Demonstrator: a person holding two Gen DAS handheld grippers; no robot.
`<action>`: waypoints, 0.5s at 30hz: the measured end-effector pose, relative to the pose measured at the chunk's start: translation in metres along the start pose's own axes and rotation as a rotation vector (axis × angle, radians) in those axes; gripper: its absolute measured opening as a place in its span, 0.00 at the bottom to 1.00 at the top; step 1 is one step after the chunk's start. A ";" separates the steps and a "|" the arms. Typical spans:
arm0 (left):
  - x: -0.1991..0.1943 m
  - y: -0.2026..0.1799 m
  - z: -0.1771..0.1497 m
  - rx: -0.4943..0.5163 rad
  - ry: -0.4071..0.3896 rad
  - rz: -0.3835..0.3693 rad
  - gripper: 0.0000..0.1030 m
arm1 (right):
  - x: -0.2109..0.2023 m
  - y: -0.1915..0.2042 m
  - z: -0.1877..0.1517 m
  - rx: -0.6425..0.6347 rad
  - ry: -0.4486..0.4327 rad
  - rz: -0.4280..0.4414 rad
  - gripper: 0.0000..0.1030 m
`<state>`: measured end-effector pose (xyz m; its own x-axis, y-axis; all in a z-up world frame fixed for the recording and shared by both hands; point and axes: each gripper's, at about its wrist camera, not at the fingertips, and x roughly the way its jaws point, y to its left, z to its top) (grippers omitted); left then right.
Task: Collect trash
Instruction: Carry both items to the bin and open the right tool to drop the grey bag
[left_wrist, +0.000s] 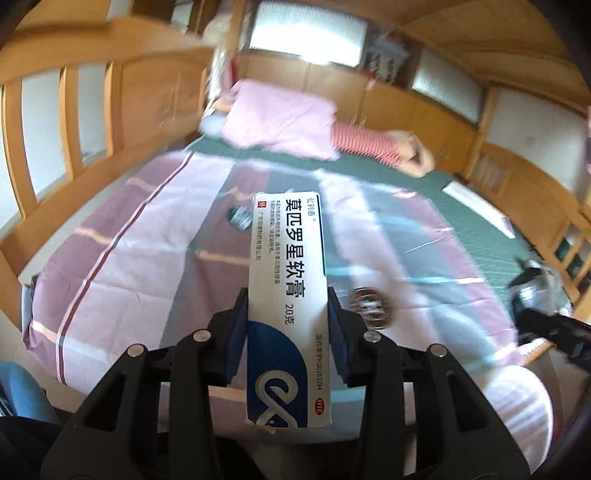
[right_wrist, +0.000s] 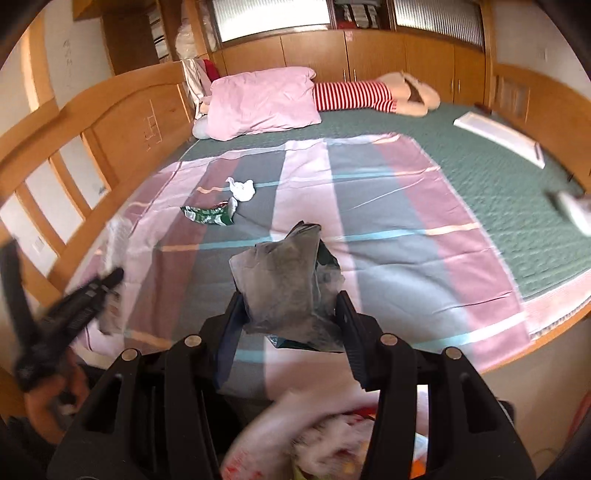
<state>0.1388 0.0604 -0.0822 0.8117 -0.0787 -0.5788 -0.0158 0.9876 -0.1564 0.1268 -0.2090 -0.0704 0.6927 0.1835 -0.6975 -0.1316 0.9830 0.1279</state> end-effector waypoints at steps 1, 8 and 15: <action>-0.012 -0.010 0.000 0.019 -0.018 -0.012 0.39 | -0.006 -0.002 -0.003 -0.011 -0.004 -0.011 0.49; -0.068 -0.052 -0.005 0.093 -0.061 -0.103 0.39 | -0.052 -0.044 -0.023 0.089 -0.008 0.064 0.49; -0.099 -0.073 -0.012 0.140 -0.102 -0.152 0.39 | -0.074 -0.060 -0.045 0.085 -0.005 0.000 0.49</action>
<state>0.0530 -0.0058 -0.0230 0.8533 -0.2212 -0.4722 0.1870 0.9751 -0.1190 0.0517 -0.2820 -0.0587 0.6961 0.1834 -0.6942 -0.0710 0.9797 0.1876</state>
